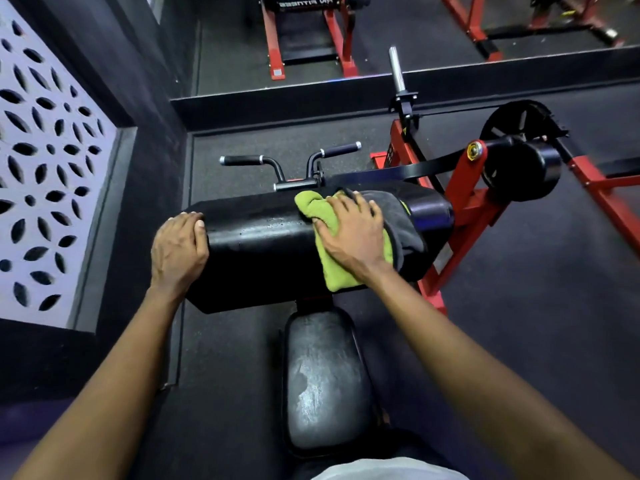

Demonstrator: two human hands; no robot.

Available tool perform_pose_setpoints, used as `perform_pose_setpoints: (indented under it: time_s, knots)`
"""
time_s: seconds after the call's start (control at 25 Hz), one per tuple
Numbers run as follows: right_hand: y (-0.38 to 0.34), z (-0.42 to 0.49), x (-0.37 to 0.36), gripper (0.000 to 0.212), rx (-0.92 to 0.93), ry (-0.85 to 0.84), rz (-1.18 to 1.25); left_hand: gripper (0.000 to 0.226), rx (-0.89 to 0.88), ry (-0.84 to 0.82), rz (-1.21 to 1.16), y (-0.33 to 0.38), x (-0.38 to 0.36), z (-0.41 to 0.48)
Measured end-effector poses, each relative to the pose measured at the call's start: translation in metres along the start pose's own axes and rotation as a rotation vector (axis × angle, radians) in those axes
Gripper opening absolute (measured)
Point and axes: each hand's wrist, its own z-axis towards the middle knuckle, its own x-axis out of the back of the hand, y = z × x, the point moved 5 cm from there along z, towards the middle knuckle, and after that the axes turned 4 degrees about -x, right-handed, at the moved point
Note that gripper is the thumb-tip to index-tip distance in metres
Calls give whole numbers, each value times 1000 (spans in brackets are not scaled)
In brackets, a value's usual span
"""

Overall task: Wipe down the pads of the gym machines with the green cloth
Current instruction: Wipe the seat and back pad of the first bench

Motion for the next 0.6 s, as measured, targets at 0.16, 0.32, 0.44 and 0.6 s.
perform_pose_setpoints:
  time_s: [0.16,0.32,0.44,0.6]
  knots:
    - [54,9,12,68,-211,22,-21,49,277,-18,-74,-45,6,-17]
    - [-5,3,0,53,-157,68,-35,48,439,-71,-396,-49,8,-29]
    - [-76,-7,-19,55,-48,30,-17,47,493,-140,-483,-51,11,-28]
    - [-114,-8,-30,64,115,-41,-69,46,556,-204,-617,-60,10,-31]
